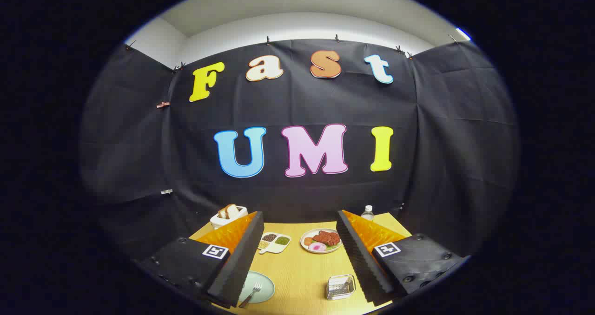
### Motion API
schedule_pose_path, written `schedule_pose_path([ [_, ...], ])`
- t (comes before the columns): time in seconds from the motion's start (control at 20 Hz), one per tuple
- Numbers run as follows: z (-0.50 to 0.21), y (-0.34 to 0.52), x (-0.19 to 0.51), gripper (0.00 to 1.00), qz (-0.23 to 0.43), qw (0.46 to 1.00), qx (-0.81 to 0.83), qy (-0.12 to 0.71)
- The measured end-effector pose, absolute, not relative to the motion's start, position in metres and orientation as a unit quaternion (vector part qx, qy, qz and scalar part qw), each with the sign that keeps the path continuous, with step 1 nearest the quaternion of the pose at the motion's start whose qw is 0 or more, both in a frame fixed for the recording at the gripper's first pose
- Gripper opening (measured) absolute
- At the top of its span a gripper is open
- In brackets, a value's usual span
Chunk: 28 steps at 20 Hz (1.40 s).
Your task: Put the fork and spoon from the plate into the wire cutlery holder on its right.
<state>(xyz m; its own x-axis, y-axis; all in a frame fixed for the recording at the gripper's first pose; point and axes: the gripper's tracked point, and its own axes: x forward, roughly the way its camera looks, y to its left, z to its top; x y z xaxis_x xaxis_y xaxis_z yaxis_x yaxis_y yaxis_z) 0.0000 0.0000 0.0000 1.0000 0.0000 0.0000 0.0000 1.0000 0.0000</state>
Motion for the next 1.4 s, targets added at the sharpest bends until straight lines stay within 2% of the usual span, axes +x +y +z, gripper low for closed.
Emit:
schedule_pose_path([
  [0.7, -0.015, 0.053, -0.016, 0.96, 0.012, 0.998, -0.046, -0.03],
  [1.4, -0.103, 0.08, 0.004, 0.96, 0.017, 0.996, -0.03, 0.084],
])
